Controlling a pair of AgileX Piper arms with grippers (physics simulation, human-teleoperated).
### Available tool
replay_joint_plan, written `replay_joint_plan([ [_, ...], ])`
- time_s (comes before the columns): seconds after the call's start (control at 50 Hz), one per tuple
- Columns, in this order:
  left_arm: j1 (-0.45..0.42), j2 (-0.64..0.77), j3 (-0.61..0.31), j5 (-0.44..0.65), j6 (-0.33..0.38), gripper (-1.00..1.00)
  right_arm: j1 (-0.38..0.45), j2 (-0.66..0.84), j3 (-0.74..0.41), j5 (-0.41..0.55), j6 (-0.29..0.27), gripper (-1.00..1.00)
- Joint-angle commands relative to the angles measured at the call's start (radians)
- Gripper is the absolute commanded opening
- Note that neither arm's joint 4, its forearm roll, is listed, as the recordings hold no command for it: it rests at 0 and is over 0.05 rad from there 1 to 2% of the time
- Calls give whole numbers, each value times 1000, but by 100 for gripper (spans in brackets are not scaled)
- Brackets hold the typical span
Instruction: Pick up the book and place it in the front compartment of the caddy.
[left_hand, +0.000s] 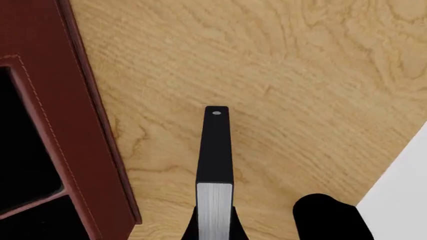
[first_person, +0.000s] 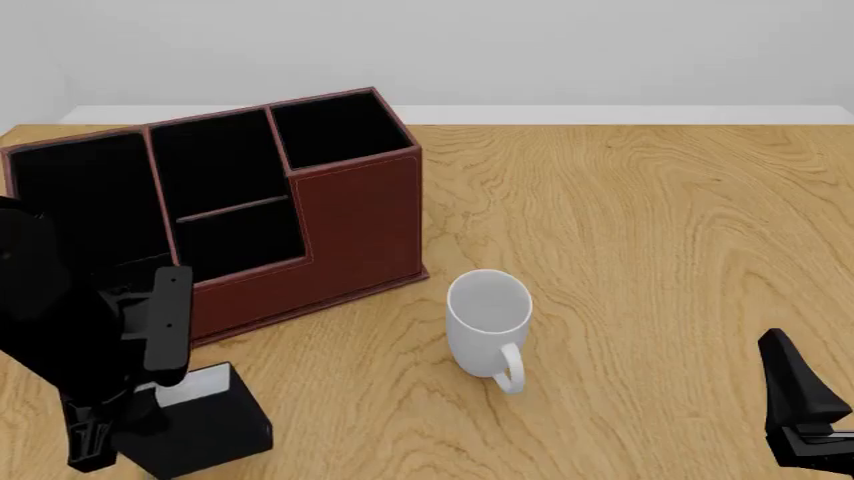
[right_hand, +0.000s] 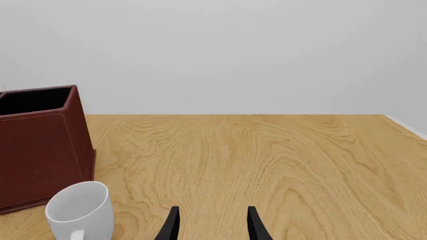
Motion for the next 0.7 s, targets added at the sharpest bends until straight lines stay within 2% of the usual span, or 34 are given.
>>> replay_joint_plan([
  [0.02, -105, -19, -59, 22, -59, -100, 0, 0, 0, 0, 0, 100],
  [0.16, -227, -5, -135, 22, -168, -100, 0, 0, 0, 0, 0, 100],
  [0.26, -273, 3, -170, 22, -200, -100, 0, 0, 0, 0, 0, 100],
  [0.38, -253, 5, -184, 22, -158, -100, 0, 0, 0, 0, 0, 100],
  [0.4, -221, 1, -196, 22, -115, -100, 0, 0, 0, 0, 0, 100],
  [0.46, -213, 13, -209, 22, -106, -100, 0, 0, 0, 0, 0, 100],
  [0.48, -199, 17, -219, 22, -84, -100, 0, 0, 0, 0, 0, 100],
  [0.56, -226, 44, -276, 22, -109, -100, 0, 0, 0, 0, 0, 100],
  [0.7, -190, 80, -347, 22, -59, -100, 0, 0, 0, 0, 0, 100],
])
